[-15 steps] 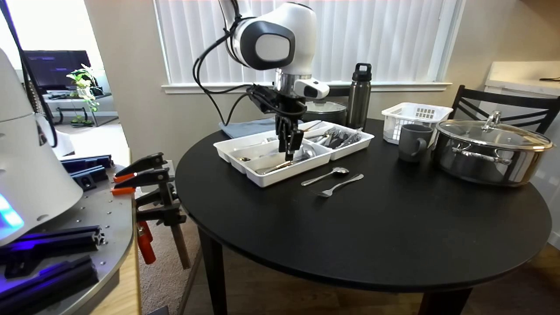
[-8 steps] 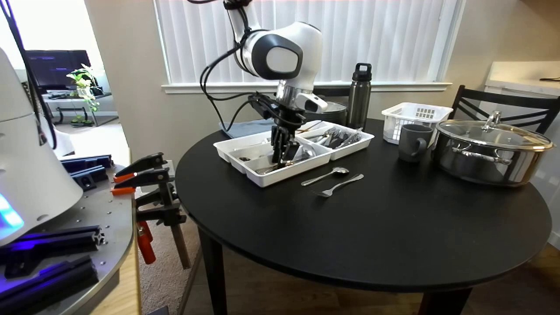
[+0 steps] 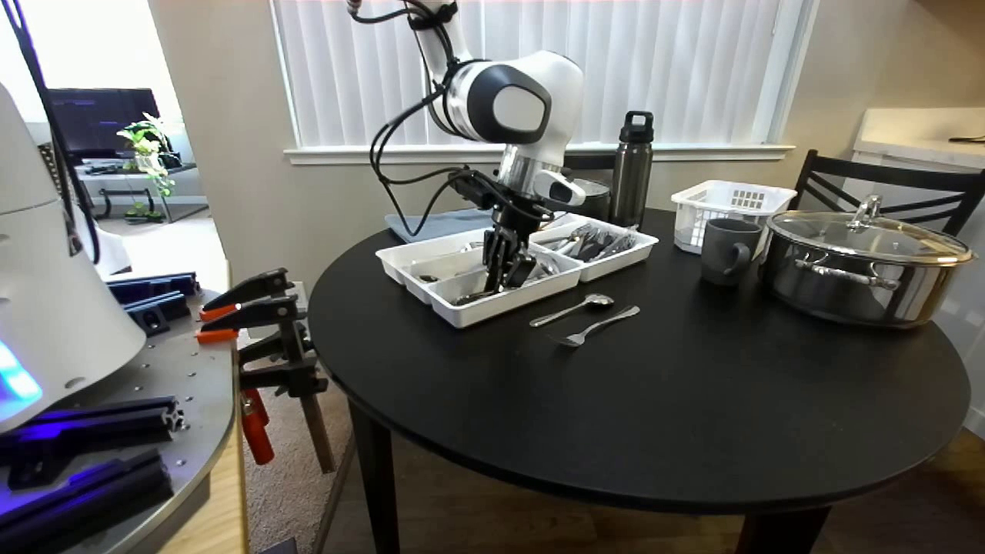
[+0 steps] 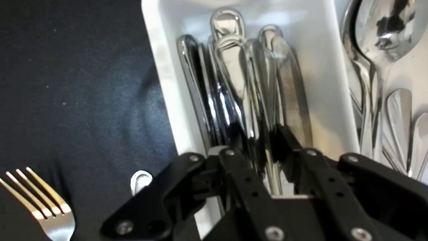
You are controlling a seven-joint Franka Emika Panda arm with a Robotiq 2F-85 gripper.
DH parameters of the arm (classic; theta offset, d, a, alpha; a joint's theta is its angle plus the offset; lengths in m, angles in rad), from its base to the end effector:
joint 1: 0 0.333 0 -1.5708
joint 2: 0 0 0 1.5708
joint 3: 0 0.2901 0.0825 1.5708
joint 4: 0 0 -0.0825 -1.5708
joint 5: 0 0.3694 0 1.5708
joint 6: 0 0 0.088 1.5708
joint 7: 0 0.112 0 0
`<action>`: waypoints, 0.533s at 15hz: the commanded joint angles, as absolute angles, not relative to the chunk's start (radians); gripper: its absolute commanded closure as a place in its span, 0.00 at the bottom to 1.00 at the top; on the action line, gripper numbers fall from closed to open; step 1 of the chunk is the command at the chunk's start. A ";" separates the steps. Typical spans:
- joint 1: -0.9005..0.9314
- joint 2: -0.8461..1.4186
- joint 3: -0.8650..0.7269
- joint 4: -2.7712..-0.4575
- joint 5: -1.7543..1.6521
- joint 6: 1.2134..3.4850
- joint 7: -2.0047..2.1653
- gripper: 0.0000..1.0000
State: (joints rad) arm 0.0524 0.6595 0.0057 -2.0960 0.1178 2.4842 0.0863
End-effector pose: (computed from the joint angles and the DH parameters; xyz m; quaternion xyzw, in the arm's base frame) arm 0.5124 0.0300 0.0691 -0.9882 0.0653 0.1370 0.0213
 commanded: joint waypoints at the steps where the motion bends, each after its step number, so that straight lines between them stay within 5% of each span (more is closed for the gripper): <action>1: 0.064 0.655 -0.002 -2.099 0.095 2.481 0.115 0.97; 8: 0.108 0.499 -0.002 -2.214 0.048 2.543 0.114 0.96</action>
State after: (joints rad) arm 0.0852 0.6108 0.0058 -2.1193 0.0865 2.5071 0.0876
